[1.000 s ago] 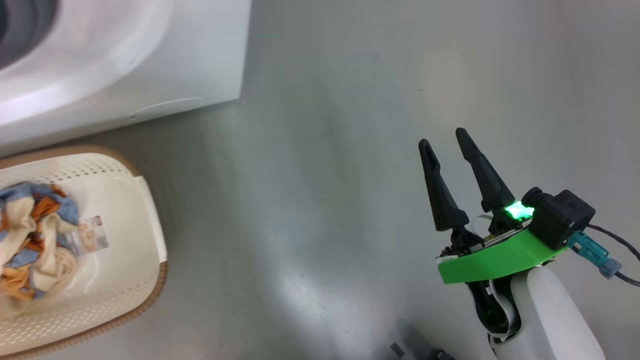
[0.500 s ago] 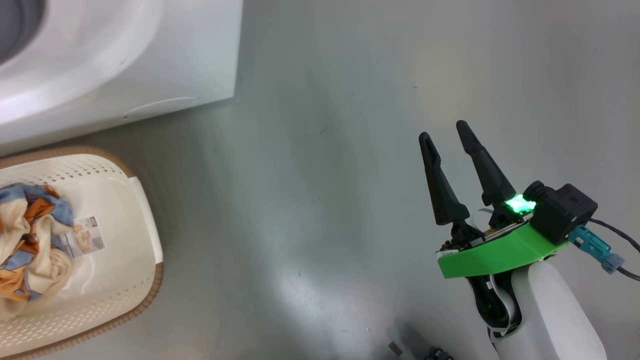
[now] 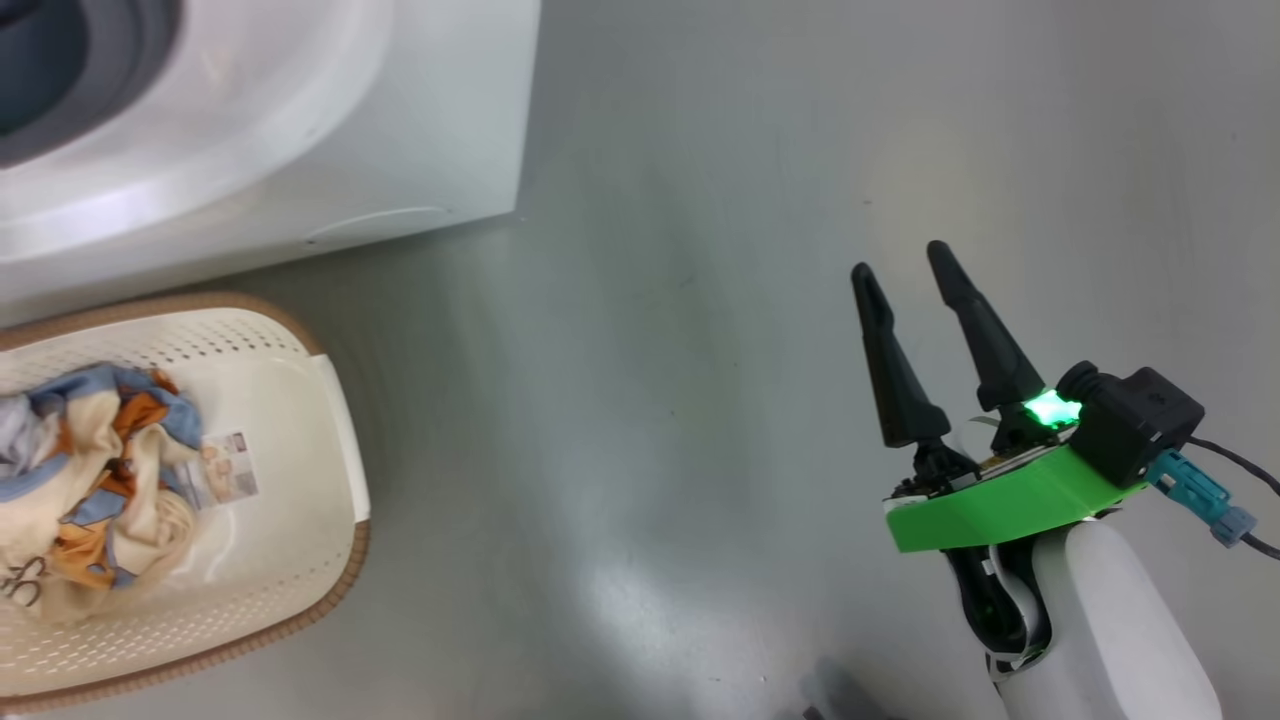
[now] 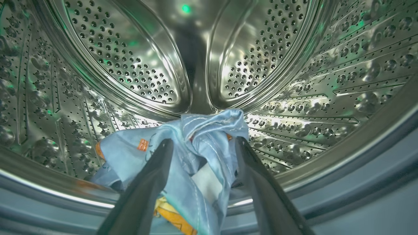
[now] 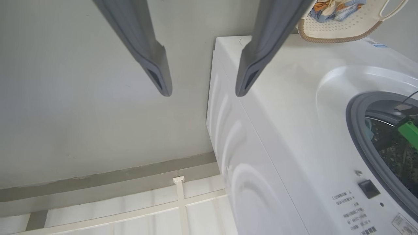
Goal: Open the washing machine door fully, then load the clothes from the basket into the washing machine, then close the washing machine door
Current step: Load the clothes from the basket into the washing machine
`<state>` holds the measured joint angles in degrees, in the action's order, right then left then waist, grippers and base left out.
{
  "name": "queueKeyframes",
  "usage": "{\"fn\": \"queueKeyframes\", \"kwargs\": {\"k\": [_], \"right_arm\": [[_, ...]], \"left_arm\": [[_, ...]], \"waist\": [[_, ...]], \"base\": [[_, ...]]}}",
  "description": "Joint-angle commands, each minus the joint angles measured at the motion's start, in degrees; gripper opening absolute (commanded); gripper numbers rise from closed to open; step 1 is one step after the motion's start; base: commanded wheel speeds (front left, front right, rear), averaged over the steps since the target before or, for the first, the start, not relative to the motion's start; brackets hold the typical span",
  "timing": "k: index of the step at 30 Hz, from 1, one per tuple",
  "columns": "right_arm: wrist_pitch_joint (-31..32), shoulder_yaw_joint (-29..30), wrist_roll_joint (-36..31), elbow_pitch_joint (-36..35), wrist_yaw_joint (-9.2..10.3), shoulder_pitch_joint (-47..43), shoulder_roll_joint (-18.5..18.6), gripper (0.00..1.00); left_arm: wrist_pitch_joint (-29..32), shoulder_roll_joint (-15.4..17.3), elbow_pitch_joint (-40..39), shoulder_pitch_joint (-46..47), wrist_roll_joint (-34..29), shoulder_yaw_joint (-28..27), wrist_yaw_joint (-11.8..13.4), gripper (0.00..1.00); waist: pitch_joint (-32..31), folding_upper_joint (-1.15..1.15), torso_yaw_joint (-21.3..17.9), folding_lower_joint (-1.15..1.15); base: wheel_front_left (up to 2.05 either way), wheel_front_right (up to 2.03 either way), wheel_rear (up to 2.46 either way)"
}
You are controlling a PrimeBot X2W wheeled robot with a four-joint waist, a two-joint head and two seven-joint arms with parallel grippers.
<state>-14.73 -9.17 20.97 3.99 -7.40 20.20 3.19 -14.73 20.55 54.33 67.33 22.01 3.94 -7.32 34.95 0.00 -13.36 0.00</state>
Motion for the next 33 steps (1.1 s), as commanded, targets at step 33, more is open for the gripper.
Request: {"fn": "queueKeyframes", "kwargs": {"k": [33], "right_arm": [[-0.3, 3.4, -0.3, 1.6, -0.09, -12.0, 5.3, 1.00]], "left_arm": [[-0.3, -7.9, -21.9, -36.9, -3.8, -7.7, -0.2, 1.00]], "waist": [[-20.1, 0.00, 9.4, 0.00]], "base": [[0.00, 0.00, 0.00]]}}
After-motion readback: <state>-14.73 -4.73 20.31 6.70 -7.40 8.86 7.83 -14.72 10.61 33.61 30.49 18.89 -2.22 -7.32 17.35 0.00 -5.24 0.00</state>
